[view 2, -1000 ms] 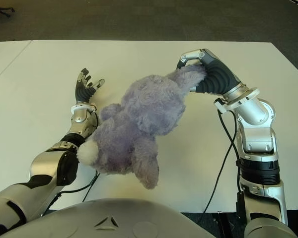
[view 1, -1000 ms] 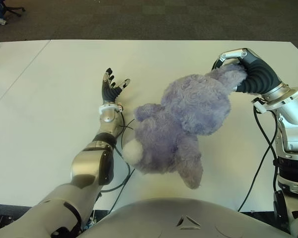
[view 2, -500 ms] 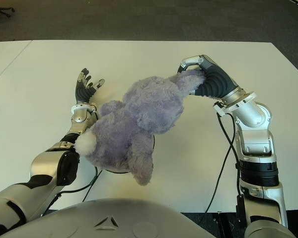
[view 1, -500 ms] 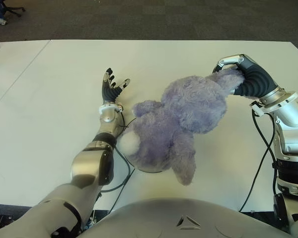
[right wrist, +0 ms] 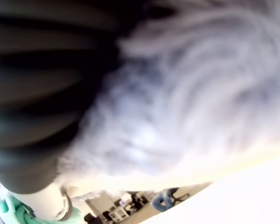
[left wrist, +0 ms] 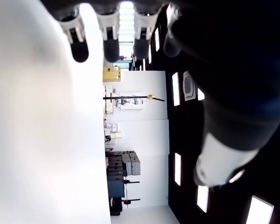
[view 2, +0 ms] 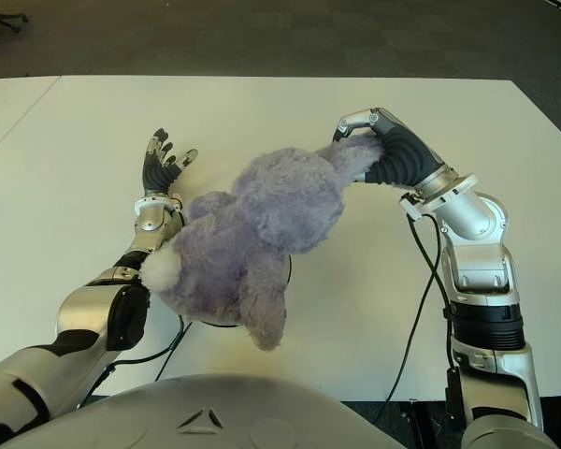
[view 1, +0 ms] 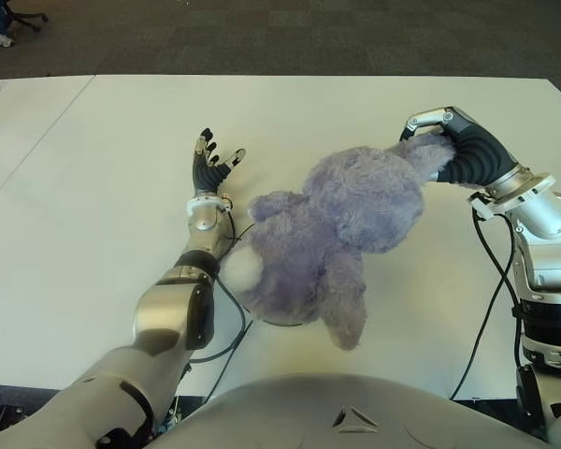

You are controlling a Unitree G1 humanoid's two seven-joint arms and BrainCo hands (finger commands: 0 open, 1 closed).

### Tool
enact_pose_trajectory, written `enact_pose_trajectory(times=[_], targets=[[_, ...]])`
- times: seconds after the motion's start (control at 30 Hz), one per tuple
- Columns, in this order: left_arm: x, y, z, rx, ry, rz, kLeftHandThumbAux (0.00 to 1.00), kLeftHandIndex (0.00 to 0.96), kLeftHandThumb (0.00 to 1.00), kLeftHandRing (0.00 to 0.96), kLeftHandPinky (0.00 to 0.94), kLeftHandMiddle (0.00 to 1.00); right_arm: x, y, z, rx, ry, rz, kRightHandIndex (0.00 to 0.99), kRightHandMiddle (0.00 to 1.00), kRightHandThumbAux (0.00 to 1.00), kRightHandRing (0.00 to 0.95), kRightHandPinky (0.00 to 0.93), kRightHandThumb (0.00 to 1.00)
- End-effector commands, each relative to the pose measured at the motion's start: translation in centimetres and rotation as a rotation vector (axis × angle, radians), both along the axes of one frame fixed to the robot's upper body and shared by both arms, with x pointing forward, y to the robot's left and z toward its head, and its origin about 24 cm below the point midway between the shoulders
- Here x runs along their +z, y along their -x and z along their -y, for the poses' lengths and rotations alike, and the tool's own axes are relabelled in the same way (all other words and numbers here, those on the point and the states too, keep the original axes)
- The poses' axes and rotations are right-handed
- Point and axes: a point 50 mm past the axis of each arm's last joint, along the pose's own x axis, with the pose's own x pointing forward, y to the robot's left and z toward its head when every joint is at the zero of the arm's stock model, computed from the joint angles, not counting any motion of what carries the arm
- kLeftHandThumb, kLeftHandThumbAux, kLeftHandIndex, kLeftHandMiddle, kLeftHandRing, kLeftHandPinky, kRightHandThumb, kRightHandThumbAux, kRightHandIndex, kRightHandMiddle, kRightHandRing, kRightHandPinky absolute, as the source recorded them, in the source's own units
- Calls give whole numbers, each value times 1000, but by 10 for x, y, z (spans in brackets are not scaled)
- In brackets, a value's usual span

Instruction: Put the doll into the plate.

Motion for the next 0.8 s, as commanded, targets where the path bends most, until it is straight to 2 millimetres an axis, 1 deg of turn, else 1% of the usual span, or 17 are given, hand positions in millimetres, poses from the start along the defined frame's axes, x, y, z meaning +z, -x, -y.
enact_pose_trajectory(times=[0.03, 0.13, 0.17, 0.23, 0.3, 0.5, 0.8], targets=[[-73, 58, 12, 6, 65, -350, 783, 41, 32, 77, 94, 69, 13, -11, 1, -25, -6, 28, 762, 867, 689, 870, 866, 184], [-73, 58, 12, 6, 68, -350, 785, 41, 29, 76, 94, 69, 19, -15, 0, -33, -16, 57, 766, 870, 699, 874, 872, 182], [-73, 58, 12, 6, 68, -349, 783, 41, 28, 76, 92, 69, 21, -17, 0, -37, -19, 70, 769, 873, 716, 879, 877, 183], [-73, 58, 12, 6, 71, -349, 781, 42, 25, 76, 93, 69, 30, -26, 0, -49, -27, 117, 772, 876, 733, 885, 883, 158], [-73, 58, 12, 6, 73, -350, 779, 42, 23, 76, 96, 70, 34, -30, -1, -57, -31, 146, 776, 878, 740, 889, 887, 135], [-73, 58, 12, 6, 77, -351, 778, 44, 22, 78, 99, 72, 33, -30, -2, -61, -53, 179, 783, 879, 741, 894, 886, 99], [-73, 58, 12, 9, 64, -345, 773, 41, 19, 79, 97, 73, 31, -33, -6, -50, -111, 147, 793, 881, 755, 901, 892, 97]])
